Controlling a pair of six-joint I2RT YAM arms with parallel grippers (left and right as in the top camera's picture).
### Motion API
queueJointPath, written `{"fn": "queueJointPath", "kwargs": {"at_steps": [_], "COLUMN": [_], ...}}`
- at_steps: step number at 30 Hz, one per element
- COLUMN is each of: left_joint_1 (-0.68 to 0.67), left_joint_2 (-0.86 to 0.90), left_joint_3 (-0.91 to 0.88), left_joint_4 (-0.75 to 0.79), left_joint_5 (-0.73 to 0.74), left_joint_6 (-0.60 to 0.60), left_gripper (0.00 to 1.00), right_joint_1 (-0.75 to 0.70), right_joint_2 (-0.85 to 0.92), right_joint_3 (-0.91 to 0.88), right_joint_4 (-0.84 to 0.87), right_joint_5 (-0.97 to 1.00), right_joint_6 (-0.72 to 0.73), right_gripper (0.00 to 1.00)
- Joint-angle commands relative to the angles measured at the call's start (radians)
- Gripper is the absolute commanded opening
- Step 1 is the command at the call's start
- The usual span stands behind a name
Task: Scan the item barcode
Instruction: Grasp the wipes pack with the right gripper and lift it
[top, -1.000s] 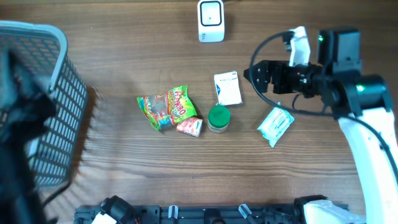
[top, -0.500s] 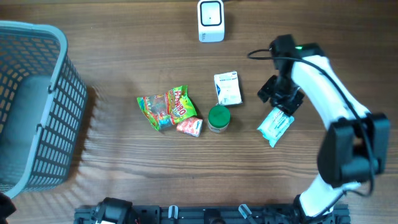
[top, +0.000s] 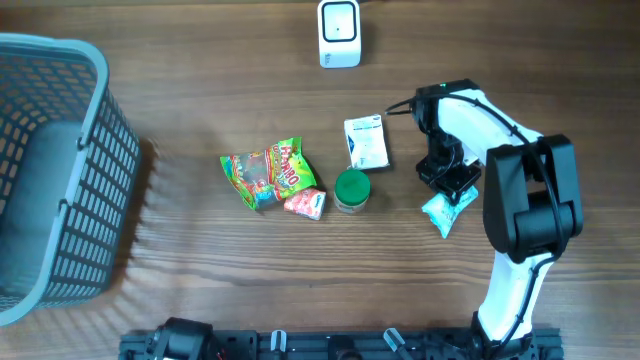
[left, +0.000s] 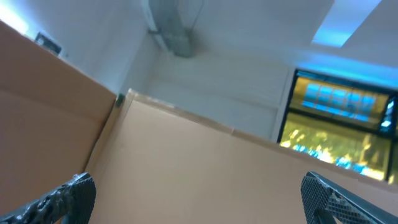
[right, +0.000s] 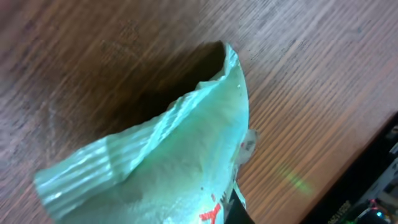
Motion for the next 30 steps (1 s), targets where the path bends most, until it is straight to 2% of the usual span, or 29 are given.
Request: {"fn": "queueJointPath", "kwargs": {"at_steps": [1, 4, 8, 10, 14, 16, 17, 20, 24, 28, 30], "left_joint_1": [0.033, 0.117, 0.241, 0.311, 0.377, 0.377, 0.377, 0.377, 0.377, 0.376, 0.374], "left_joint_2": [-0.032, -0.032, -0.032, -0.032, -0.046, -0.063, -0.063, -0.061, -0.061, -0.061, -0.064], "left_joint_3": [-0.002, -0.009, -0.019, -0.049, -0.16, -0.198, -0.198, -0.198, -0.198, -0.2, -0.214], "left_joint_4": [0.019, 0.08, 0.086, 0.091, 0.14, 0.146, 0.147, 0.218, 0.198, 0.196, 0.204], "left_joint_5": [0.122, 0.185, 0.186, 0.222, 0.43, 0.592, 0.65, 0.682, 0.682, 0.682, 0.704], "left_joint_6": [-0.001, -0.001, -0.003, -0.003, -0.003, -0.003, -0.002, -0.002, -0.002, -0.002, -0.002], "left_gripper": [1.0, 1.0, 1.0, 1.0, 1.0, 1.0, 1.0, 1.0, 1.0, 1.0, 1.0], "right_joint_1": [-0.001, -0.001, -0.001, -0.003, -0.006, -0.007, -0.007, -0.032, -0.067, -0.089, -0.09], "right_joint_2": [0.014, -0.097, -0.295, -0.399, -0.457, -0.457, -0.457, -0.457, -0.455, -0.455, -0.455], "right_joint_3": [0.164, 0.346, 0.375, 0.375, 0.372, 0.29, 0.253, 0.082, -0.115, -0.249, -0.26], "right_joint_4": [-0.041, -0.145, -0.086, -0.072, -0.039, 0.02, 0.053, 0.261, 0.49, 0.677, 0.748], "right_joint_5": [-0.082, -0.153, -0.442, -0.533, -0.851, -1.131, -1.203, -1.464, -1.557, -1.663, -1.669], "right_joint_6": [-0.124, -0.264, -0.526, -0.565, -0.731, -0.867, -0.884, -0.882, -0.709, -0.674, -0.616], "right_gripper": [0.04, 0.04, 0.04, 0.04, 0.04, 0.04, 0.04, 0.04, 0.04, 0.04, 0.04]}}
